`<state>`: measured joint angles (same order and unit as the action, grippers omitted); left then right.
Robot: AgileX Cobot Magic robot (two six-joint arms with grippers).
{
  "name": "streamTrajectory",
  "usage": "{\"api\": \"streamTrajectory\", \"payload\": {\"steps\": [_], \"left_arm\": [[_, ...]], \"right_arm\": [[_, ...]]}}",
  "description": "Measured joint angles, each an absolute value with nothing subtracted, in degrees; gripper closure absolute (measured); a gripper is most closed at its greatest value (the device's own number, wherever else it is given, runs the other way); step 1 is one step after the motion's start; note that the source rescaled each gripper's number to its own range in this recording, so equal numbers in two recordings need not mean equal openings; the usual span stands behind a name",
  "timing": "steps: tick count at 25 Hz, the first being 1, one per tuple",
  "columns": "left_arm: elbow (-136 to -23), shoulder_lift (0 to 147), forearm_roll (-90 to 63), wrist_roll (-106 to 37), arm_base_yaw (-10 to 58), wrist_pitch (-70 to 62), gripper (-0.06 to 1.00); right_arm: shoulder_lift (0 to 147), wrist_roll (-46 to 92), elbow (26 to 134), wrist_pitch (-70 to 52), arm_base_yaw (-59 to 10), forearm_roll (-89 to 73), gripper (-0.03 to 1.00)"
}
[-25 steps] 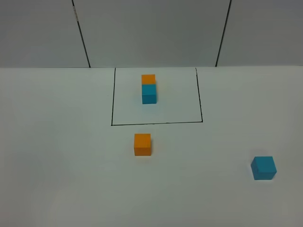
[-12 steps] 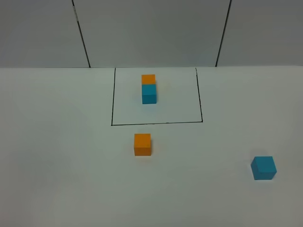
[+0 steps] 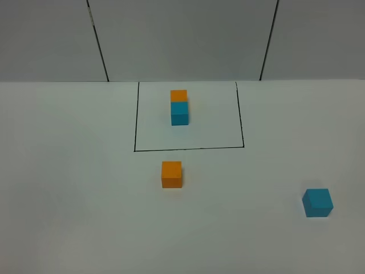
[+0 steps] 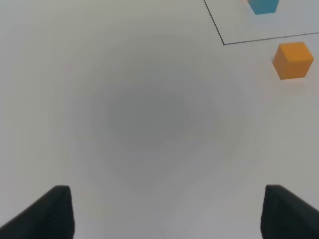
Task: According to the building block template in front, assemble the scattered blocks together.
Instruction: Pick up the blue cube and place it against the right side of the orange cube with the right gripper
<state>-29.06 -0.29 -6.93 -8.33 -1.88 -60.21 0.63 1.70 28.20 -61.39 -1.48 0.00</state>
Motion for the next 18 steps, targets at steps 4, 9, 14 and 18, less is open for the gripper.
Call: {"api": "streamTrajectory", "payload": {"steps": [4,9,14,18], "left_arm": [[-29.06,-0.29,-6.93,-8.33,-1.88,-60.21,0.22],[-29.06,-0.29,-6.93,-8.33,-1.88,-60.21,0.22],[-29.06,-0.29,-6.93,-8.33,-1.88,-60.21,0.22],[-29.06,-0.29,-6.93,-8.33,-1.88,-60.21,0.22]], "right_arm": [[0.63,1.70,28.20,-61.39,-1.48,0.00,0.24],[2.16,-0.77,29.55,-61.27,-1.48,-0.41,0.24],[14.41,-2.42,35.83,-57.81,-1.48,-5.94,0.21],[32.06,4.30,38.78,-54.52,-1.48,-12.80,0.05]]}}
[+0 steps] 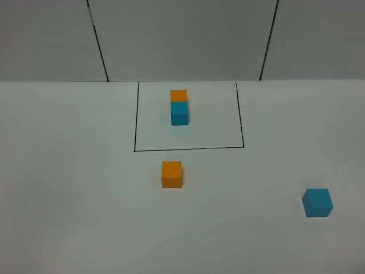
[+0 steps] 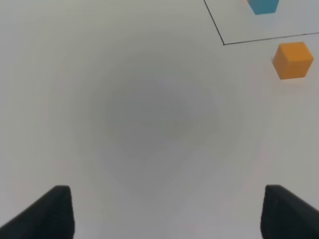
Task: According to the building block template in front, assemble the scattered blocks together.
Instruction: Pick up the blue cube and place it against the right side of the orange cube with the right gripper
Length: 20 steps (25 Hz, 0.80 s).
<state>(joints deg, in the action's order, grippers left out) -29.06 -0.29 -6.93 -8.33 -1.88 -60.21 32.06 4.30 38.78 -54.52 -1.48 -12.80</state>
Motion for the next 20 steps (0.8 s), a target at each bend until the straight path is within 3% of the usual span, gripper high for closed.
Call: {"api": "streamTrajectory", "payload": {"steps": [3,9,20], "left_arm": [[-29.06,-0.29,-6.93,-8.33,-1.88,-60.21,0.22],[-29.06,-0.29,-6.93,-8.33,-1.88,-60.21,0.22],[-29.06,-0.29,-6.93,-8.33,-1.88,-60.21,0.22]], "right_arm": [[47.18,9.38,40.57,-51.27,-1.48,-17.28,-0.02],[75.58,11.96,46.71,-42.32,-1.48,-18.97,-0.03],[99.84,12.18,52.63,-35.03,-4.10,-18.88,-0.03]]}}
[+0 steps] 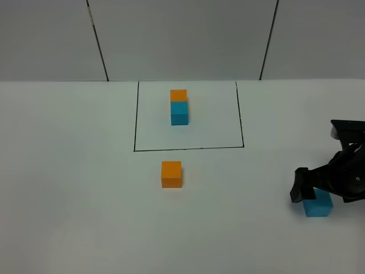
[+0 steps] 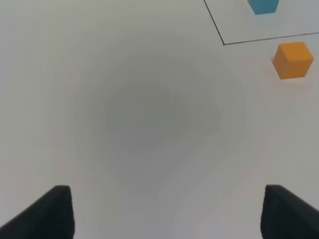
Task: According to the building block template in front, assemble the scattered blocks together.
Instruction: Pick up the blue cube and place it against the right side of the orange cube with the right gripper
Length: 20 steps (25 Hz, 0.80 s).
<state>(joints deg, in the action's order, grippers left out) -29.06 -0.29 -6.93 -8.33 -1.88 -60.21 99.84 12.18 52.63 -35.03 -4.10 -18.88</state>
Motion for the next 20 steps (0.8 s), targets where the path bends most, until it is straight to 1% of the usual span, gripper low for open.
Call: {"api": "streamTrajectory", "payload": {"steps": [4,11,13,14,16,17,18,19,20], "left_arm": [[-29.06,-0.31,-6.93,-8.28,-1.88,-60.21,0.22],[-29.06,-0.31,-6.93,-8.28,-1.88,-60.21,0.22],[-29.06,-0.31,-6.93,-8.28,-1.88,-60.21,0.22],[-29.06,-0.31,-6.93,-8.28,-1.88,-60.21,0.22],[-29.06,-0.31,-6.93,-8.28,-1.88,-60.21,0.22],[-29.06,-0.31,-6.93,-8.28,-1.88,-60.21,0.22],[-29.06,-0.31,-6.93,-8.28,-1.88,-60.21,0.22],[-29.06,-0.31,-6.93,-8.28,-1.88,-60.21,0.22],[-29.06,-0.31,-6.93,-8.28,-1.88,-60.21,0.22]], "right_arm": [[101.75,11.87,52.63,-32.88,-5.32,-18.83,-0.03],[104.57,11.07,52.64,-30.16,-5.37,-18.83,-0.03],[105.26,10.61,52.64,-30.16,-5.37,-18.77,-0.01],[105.42,10.18,52.64,-30.10,-5.37,-18.78,0.04],[105.62,9.53,52.64,-29.93,-5.37,-18.78,0.23],[105.62,9.01,52.64,-29.83,-5.37,-18.78,0.39],[105.62,8.36,52.64,-29.82,-5.37,-18.78,0.60],[105.62,7.40,52.64,-29.77,-5.37,-18.78,0.84],[105.62,6.47,52.69,-29.64,-5.37,-18.70,0.97]]}}
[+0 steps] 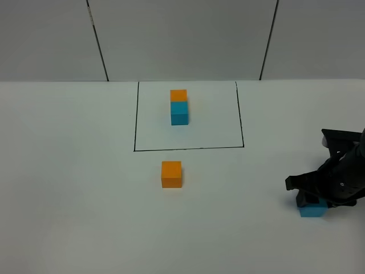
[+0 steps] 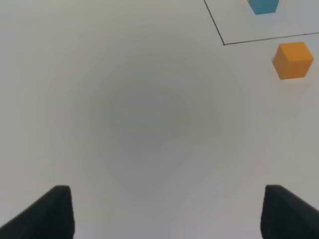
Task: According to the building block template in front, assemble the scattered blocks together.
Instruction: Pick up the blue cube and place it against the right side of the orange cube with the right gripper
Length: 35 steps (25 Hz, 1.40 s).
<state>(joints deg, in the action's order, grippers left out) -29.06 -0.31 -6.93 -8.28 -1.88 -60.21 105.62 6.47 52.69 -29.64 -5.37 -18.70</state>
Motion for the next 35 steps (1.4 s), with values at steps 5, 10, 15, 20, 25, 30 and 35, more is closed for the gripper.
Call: {"api": "streamTrajectory", "payload": {"steps": [5,10,15,20,25,30,35], "left_arm": [[-29.06,-0.31,-6.93,-8.28,-1.88,-60.21,0.22],[-29.06,-0.31,-6.93,-8.28,-1.88,-60.21,0.22],[-29.06,-0.31,-6.93,-8.28,-1.88,-60.21,0.22],[-29.06,-0.31,-6.93,-8.28,-1.88,-60.21,0.22],[-29.06,-0.31,-6.93,-8.33,-1.88,-60.21,0.22],[-29.06,-0.31,-6.93,-8.33,-1.88,-60.21,0.22],[-29.06,-0.31,-6.93,-8.33,-1.88,-60.21,0.22]], "right_arm": [[105.62,4.92,53.12,-29.93,-5.37,-18.64,0.95],[105.62,8.70,58.85,-35.90,-5.82,-17.15,0.95],[105.67,22.92,69.19,-49.09,-12.35,-8.19,0.95],[107.02,34.47,80.29,-55.77,-21.39,0.62,0.95],[114.71,41.87,90.75,-59.75,-29.96,3.73,0.95],[123.10,45.30,101.36,-62.50,-34.11,3.34,0.95],[129.99,45.61,110.63,-66.52,-35.10,2.57,0.95]]}}
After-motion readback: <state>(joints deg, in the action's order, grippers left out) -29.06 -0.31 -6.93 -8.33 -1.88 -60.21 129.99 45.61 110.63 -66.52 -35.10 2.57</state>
